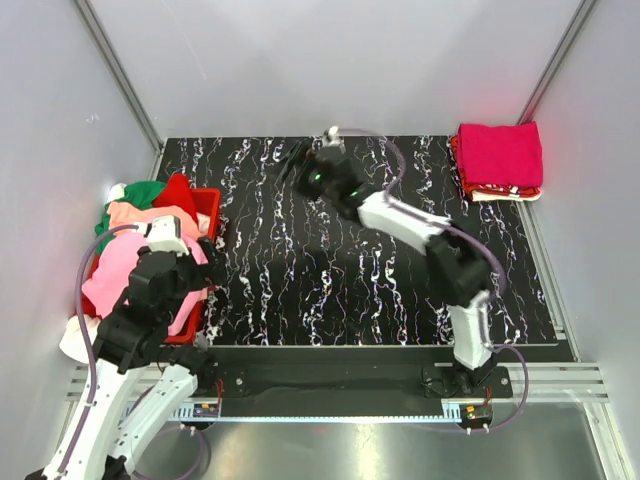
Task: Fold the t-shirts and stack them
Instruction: Grab the tshirt from the pile
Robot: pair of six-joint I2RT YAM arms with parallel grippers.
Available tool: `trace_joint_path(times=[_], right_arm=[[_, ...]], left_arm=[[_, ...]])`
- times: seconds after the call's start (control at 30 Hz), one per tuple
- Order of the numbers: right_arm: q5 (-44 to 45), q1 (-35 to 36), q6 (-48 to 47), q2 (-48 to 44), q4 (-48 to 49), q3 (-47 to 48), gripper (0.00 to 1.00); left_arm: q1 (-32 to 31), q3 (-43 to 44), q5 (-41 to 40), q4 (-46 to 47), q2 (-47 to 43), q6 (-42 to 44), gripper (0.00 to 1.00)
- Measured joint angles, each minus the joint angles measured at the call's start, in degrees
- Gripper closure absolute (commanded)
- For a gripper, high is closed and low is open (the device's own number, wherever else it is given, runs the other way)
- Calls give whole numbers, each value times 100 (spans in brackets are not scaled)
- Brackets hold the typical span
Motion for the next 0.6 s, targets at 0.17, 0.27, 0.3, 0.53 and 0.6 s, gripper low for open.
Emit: trace_joint_path(times=[0.17,0.27,0.3,0.53,0.6], right_arm=[[400,85,-1069,-1427,-1421,496,0],[461,675,-1589,-1416,-2020,1045,0],[437,922,-1705,-1300,-2225,1207,0],[98,2481,-2094,393,-3268,2131,1],[2,2721,-2116,852,-3512,2387,3]], left_arm=[[-9,0,22,42,-151,2,1],[-9,11,-337,-59,-186,-131,1],[-7,17,-490,-140,-188,-186,1],[90,20,-1580,-505,-1244,-621,1],[98,20,-1764,-507,-1598,-662,1]])
